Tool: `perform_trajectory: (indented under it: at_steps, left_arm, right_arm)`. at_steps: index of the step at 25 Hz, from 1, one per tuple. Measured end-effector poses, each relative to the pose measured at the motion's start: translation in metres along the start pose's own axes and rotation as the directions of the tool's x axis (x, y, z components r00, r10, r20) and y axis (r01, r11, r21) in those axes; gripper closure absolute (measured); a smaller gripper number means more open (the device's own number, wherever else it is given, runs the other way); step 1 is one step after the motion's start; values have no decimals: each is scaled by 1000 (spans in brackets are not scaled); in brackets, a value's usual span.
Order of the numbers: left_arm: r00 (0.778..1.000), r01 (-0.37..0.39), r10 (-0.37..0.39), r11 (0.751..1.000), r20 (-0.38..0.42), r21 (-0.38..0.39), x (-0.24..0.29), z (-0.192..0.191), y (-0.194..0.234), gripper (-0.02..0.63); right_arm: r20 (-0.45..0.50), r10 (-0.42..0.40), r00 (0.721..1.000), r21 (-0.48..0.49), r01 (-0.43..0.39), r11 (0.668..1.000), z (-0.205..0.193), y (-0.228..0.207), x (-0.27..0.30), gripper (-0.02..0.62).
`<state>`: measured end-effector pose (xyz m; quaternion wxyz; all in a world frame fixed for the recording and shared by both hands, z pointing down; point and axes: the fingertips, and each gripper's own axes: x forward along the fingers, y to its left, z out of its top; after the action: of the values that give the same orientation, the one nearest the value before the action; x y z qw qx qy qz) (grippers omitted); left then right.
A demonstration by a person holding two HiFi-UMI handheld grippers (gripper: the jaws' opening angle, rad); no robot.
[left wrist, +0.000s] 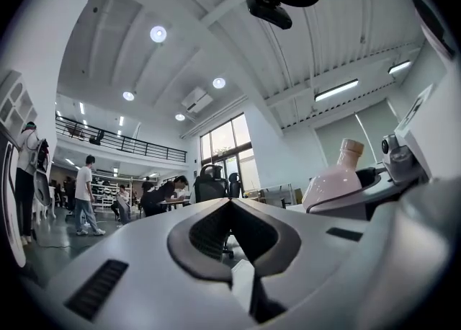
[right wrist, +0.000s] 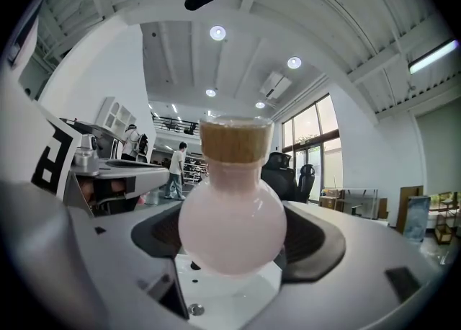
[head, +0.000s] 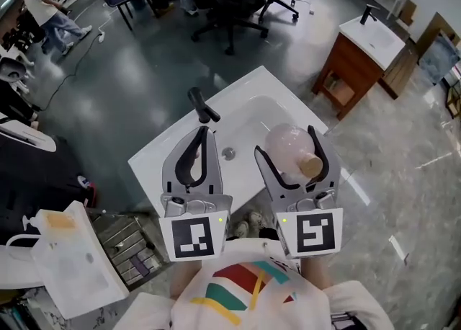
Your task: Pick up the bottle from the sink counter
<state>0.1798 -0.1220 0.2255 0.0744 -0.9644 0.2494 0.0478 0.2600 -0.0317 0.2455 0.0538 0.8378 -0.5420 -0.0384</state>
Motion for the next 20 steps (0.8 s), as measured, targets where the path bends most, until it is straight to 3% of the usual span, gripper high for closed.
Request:
perform_trajectory:
  at_steps: [20]
  left_arm:
    - [1000,25,-26,1000,10,9,5,1,-17,588]
  right_arm:
    - [5,-9,1000,6,9,1000,-2,-6,-6,201]
